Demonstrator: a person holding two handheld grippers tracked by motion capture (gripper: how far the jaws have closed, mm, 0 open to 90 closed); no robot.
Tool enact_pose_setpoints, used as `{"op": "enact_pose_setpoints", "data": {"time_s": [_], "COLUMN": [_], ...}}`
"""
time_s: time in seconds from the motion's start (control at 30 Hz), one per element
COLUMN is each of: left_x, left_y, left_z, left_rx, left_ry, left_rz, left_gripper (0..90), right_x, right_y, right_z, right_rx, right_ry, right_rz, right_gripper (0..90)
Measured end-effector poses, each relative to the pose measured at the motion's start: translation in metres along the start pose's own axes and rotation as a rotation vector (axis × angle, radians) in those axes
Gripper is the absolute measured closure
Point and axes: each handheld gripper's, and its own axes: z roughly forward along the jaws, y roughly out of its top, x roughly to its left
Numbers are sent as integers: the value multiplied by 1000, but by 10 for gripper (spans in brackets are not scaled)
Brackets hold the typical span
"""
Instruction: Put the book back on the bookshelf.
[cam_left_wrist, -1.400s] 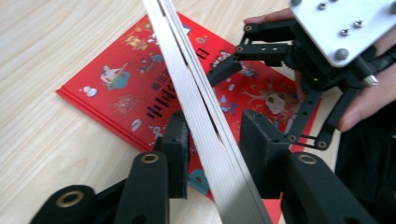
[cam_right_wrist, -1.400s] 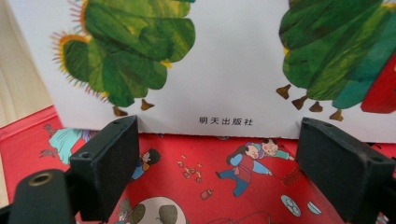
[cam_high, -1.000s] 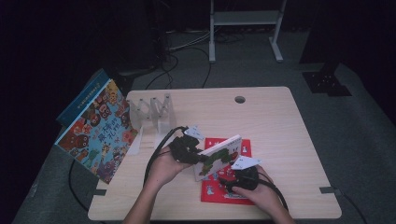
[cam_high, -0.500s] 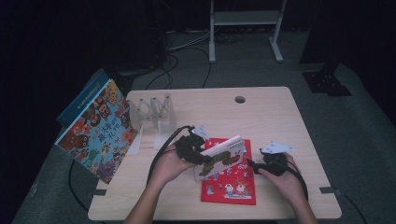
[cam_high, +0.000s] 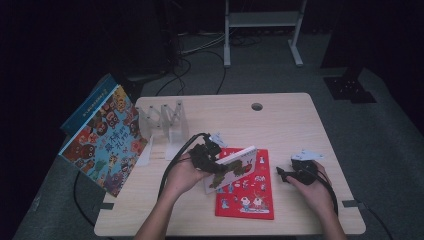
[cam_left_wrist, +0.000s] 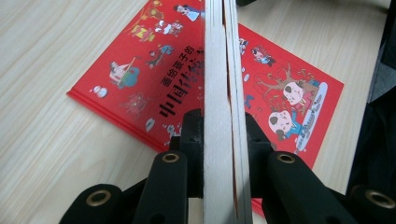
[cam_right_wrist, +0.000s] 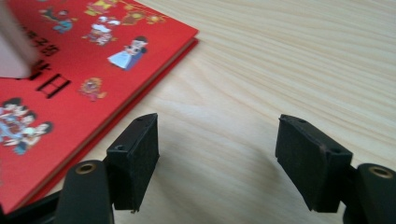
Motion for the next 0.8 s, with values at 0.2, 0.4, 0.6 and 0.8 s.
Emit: {"op": "enact_pose_setpoints", "data": {"time_s": [0.2,0.4,0.6,0.8], "left_x": [8,17,22,25], "left_y": [-13,-30,-51,-74], "left_z": [-22,-45,-65,-90], "left_rx": [-8,-18,-38,-52], "left_ry": [8,24,26,45], "left_rz": [-28,-64,-106,-137], "left_gripper": [754,754,755,754], "right_x": [-8,-12,-13,-13], "right_y": [-2,-4,-4,-4], "right_z": [1,2,3,3], "right_rx": [8,3,2,2], "right_ry": [-13,-6,-4,-6], "right_rz": [28,51,55,62], "right_gripper": [283,268,261,258]}}
